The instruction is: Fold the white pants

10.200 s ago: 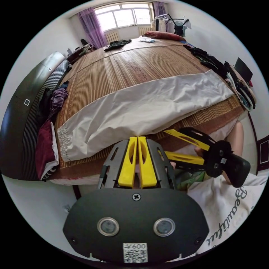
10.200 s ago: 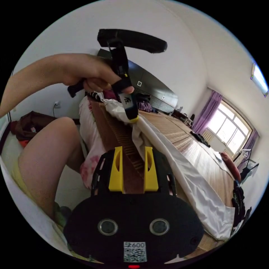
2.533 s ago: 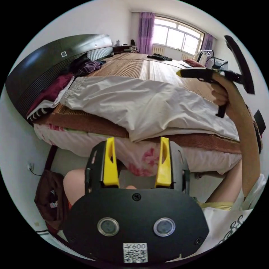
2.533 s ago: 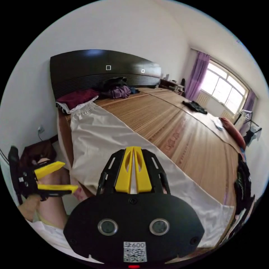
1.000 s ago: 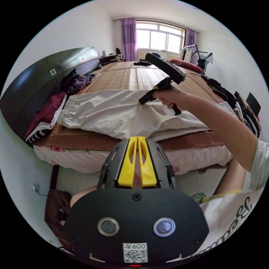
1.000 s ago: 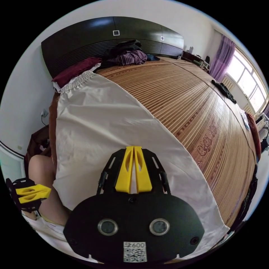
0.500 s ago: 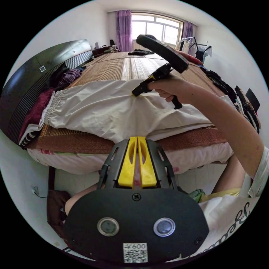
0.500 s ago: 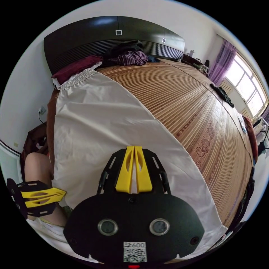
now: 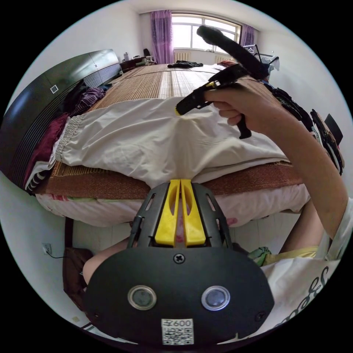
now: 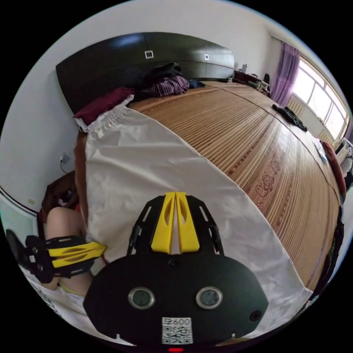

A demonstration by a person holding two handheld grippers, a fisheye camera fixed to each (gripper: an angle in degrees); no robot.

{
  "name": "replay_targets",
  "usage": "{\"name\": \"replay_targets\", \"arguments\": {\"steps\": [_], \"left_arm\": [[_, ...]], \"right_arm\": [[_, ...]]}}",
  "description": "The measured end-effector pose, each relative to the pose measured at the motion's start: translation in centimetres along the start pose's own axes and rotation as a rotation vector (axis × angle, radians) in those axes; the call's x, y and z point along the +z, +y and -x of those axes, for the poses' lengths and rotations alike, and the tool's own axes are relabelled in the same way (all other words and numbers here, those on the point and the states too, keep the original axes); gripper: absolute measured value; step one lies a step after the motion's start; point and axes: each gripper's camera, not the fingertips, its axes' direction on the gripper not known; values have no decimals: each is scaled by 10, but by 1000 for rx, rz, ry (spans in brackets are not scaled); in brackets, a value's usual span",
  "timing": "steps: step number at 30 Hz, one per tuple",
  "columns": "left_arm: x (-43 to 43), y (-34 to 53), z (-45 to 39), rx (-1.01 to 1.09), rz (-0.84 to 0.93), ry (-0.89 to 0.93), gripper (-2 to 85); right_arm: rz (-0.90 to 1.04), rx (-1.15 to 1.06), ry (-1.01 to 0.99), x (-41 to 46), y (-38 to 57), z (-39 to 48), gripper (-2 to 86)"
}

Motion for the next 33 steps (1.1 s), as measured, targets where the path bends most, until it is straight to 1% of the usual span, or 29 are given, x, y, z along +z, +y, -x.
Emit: {"name": "replay_targets", "arguments": {"steps": [2, 3, 5, 7, 10, 12, 18, 29, 30, 32, 33], "left_arm": [[-4, -12, -4, -4, 2, 3, 10], [-5, -15, -5, -4, 3, 4, 10], [-9, -28, -10, 0, 4, 2, 9], [-13, -37, -15, 3, 4, -1, 9], [-20, -52, -21, 8, 7, -5, 9], [-25, -61, -24, 9, 5, -5, 9], [-44, -92, -34, 17, 4, -11, 9], [-100, -144, -44, 39, 5, -11, 9], [-107, -147, -41, 34, -11, -12, 9], [-143, -159, -23, 44, -106, -45, 10], [-150, -166, -17, 57, -116, -65, 10]], "right_arm": [[-22, 1, -113, -48, 6, 13, 8], [-15, -9, -145, -58, 8, 19, 10], [14, -85, -227, -89, 18, 49, 13], [43, -133, -210, -102, 24, 71, 11], [91, -156, -126, -116, 26, 89, 0], [57, -121, -129, -136, 21, 86, -5], [61, -38, -131, -199, -10, 54, -8], [100, 176, -83, -326, -44, -40, -8], [99, 183, -90, -335, -44, -45, -8], [51, 238, -106, -378, -40, -74, -8], [29, 268, -102, -390, -37, -84, -8]]}}
